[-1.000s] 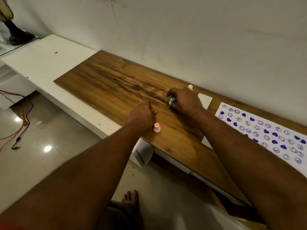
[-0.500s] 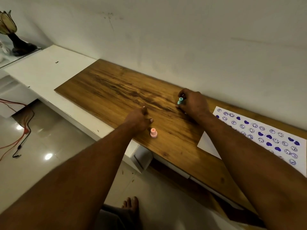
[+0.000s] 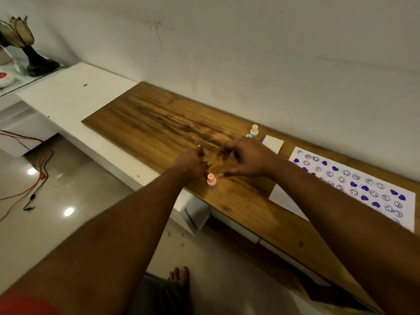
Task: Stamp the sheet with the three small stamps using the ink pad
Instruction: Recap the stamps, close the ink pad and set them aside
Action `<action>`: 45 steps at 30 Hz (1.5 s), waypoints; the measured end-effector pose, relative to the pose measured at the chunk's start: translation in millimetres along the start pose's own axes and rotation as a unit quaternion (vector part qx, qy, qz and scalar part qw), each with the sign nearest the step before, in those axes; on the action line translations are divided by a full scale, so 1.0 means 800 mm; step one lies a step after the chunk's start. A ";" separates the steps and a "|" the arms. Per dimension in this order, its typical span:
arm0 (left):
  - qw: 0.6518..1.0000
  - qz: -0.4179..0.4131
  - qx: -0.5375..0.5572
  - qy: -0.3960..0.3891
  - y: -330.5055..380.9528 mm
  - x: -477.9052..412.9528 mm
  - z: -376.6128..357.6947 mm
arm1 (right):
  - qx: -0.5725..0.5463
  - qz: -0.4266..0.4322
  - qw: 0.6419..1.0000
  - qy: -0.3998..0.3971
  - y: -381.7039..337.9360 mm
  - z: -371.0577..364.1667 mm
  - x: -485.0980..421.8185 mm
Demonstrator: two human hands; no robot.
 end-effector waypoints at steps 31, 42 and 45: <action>1.000 0.009 -0.017 -0.022 -0.011 -0.009 -0.002 | 0.194 -0.239 0.939 0.153 0.080 0.004 0.019; 0.999 0.018 -0.016 -0.024 -0.014 -0.014 -0.004 | 0.151 -0.206 0.954 0.157 0.098 0.005 0.021; 1.000 0.011 -0.020 -0.021 -0.013 -0.013 -0.002 | 0.169 -0.198 0.954 0.146 0.096 0.001 0.018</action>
Point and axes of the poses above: each hand's wrist, its own x-axis away from the middle knuckle, its own z-axis out of the back of the hand, y = z × x, the point moved 5 cm from there along -x, towards the middle knuckle, and after that the axes turned 5 degrees about z, right-handed, at the moved point
